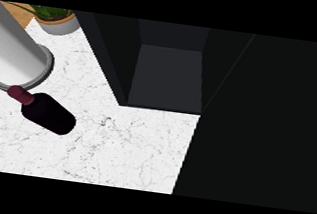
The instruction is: Pick up the wine, place it into the cabinet and close the cabinet
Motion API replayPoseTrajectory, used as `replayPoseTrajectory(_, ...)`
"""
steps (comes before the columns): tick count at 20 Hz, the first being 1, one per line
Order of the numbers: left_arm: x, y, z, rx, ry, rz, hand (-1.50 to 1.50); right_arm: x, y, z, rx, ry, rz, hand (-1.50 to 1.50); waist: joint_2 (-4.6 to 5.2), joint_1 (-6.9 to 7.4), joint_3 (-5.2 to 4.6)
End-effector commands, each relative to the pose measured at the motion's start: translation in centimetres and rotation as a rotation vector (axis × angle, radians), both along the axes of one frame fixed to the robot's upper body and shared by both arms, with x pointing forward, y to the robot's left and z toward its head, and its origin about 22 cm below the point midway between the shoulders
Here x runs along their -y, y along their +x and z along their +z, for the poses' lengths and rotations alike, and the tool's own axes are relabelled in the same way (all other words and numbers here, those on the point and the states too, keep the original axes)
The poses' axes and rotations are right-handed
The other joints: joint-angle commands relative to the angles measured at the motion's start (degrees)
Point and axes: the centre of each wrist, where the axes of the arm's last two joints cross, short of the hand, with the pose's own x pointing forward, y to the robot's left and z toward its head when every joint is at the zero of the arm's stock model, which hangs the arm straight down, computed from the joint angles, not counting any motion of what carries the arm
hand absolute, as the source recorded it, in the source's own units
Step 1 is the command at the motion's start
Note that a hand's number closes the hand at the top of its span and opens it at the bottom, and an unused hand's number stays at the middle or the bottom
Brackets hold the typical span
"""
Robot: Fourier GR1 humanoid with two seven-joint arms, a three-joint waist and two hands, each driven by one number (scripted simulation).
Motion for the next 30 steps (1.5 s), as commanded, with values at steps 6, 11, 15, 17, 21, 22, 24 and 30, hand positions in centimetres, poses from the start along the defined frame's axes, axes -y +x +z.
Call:
replayPoseTrajectory(6,0.3,1.1,-2.4,-0.024,0.032,0.033,-1.50,0.5,-3.2,2.1,0.086,-0.014,-0.084,-1.50,-0.04,-0.33,-0.02)
replayPoseTrajectory(11,0.1,2.4,-5.1,-0.035,0.038,0.022,-1.50,1.2,-3.5,2.3,0.087,-0.028,-0.076,-1.50,0.07,-0.58,-0.02)
replayPoseTrajectory(15,-0.2,2.9,-6.3,-0.050,0.045,0.030,-1.50,1.1,-3.7,2.9,0.103,-0.011,-0.055,-1.50,0.14,-0.72,-0.05)
replayPoseTrajectory(17,0.5,2.8,-7.7,-0.053,0.069,0.050,-1.50,1.5,-4.0,2.5,0.084,-0.035,-0.060,-1.50,0.10,-0.68,0.00)
replayPoseTrajectory(21,0.4,3.6,-9.2,-0.063,0.065,0.077,-1.50,-0.2,-3.7,2.0,0.079,0.006,-0.070,-1.50,0.03,-0.60,-0.05)
replayPoseTrajectory(22,1.0,3.1,-9.9,-0.044,0.067,0.077,-1.50,1.0,-4.8,2.6,0.086,-0.007,-0.044,-1.50,-0.05,-0.77,-0.04)
replayPoseTrajectory(24,0.3,3.7,-10.8,-0.046,0.074,0.082,-1.50,0.2,-3.3,1.9,0.078,-0.031,-0.060,-1.50,0.13,-0.49,-0.03)
replayPoseTrajectory(30,-0.5,3.6,-13.6,-0.061,0.100,0.118,-1.50,0.2,-3.6,2.8,0.082,-0.017,-0.057,-1.50,0.15,-0.92,-0.14)
